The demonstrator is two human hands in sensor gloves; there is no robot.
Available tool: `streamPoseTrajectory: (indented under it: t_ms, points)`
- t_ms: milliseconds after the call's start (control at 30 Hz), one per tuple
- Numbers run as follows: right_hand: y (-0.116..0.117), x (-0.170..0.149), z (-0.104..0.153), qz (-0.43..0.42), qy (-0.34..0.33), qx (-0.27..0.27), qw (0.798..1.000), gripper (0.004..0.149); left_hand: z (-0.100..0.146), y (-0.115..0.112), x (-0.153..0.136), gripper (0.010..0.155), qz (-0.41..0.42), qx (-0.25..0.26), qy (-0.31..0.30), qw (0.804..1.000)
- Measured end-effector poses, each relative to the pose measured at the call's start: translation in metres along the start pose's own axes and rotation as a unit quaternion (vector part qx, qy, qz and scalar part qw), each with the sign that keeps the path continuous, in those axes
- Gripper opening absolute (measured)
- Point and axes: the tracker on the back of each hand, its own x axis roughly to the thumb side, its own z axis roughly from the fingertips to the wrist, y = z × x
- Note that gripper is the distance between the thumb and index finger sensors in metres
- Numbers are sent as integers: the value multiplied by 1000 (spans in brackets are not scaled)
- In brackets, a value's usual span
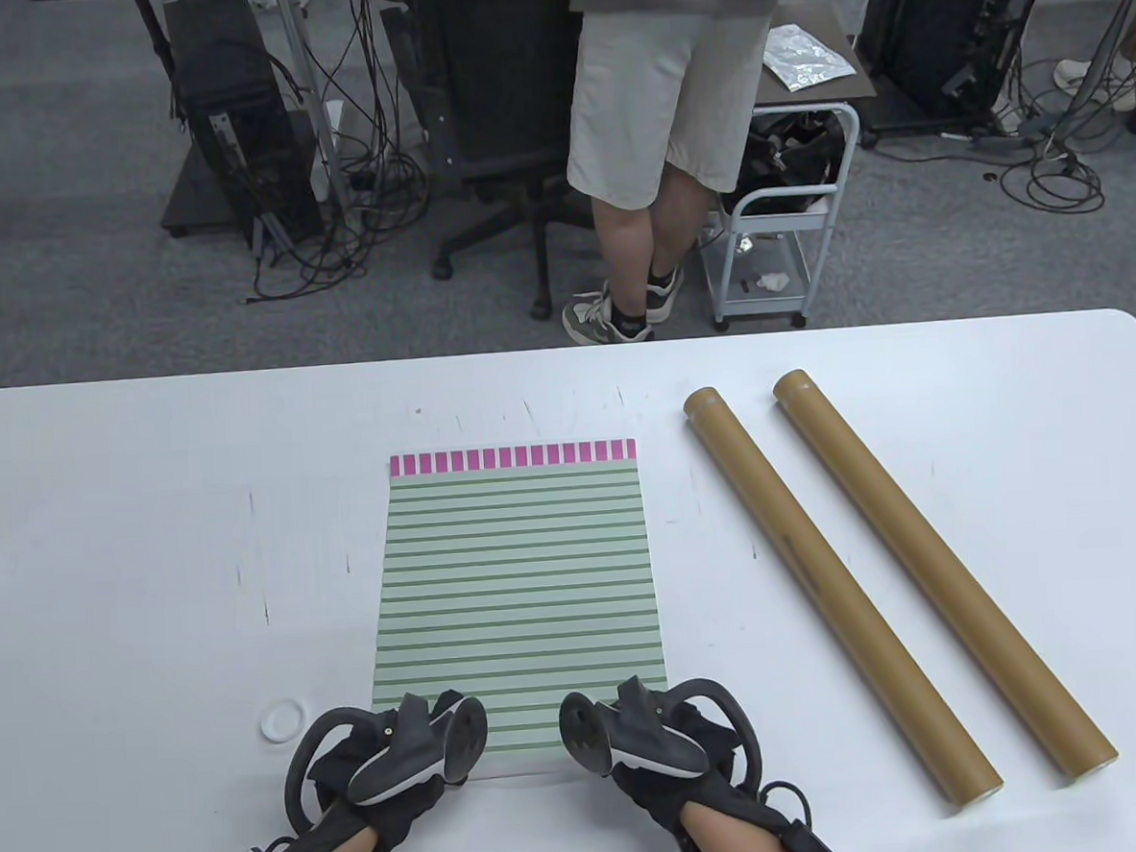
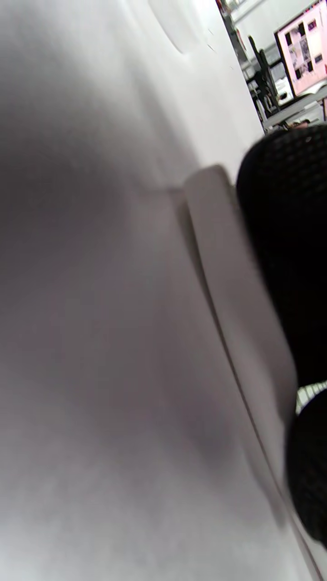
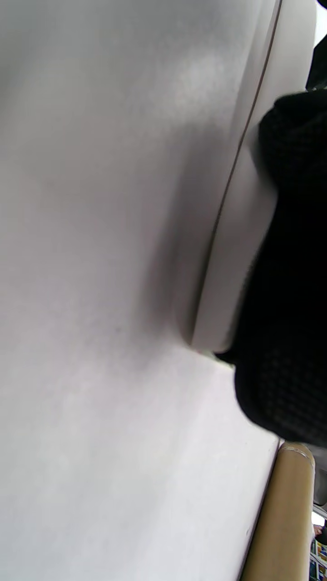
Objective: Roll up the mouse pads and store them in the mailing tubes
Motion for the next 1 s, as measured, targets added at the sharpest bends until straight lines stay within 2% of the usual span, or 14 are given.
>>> streamPoseTrajectory:
  t_ms: [133,167,267,367,400,467,500,567,633,733,767,867,933,1000]
  points:
    - [2,0,3,27,-2,-19,999,36,0,-3,-1,79,8,1,4,1000]
    - [4,2,4,50,-29,-24,998,37,1,-3,0,79,-1,8,0,1000]
    - [9,14,10,117,-83,-28,989,51,3,-3,4,80,-21,25,-7,999]
    - [12,24,14,157,-117,-40,980,75,4,-3,6,80,-19,19,-14,1000]
    - [14,27,15,168,-133,-45,976,78,5,-4,8,79,-22,18,-20,999]
    - [17,32,18,198,-153,-53,967,78,6,-5,15,73,-58,20,-30,998]
    - [19,35,18,219,-159,-55,961,76,7,-5,18,72,-92,29,-37,995]
    - [17,38,18,232,-159,-53,958,70,10,-3,19,73,-110,53,-41,992]
    - [16,39,15,207,-157,-41,965,68,12,-3,20,74,-101,54,-56,992]
    - [13,36,11,172,-151,-21,973,67,22,2,28,68,-62,119,-131,982]
    - [13,37,10,171,-151,-20,973,66,23,2,31,64,-65,111,-141,982]
    - [13,37,11,158,-153,-31,975,67,31,1,41,48,-114,129,-140,975]
    - [11,38,12,167,-155,-34,973,67,33,0,41,46,-120,141,-126,975]
    - [11,39,13,165,-157,-45,973,66,33,2,39,45,-93,137,-129,978]
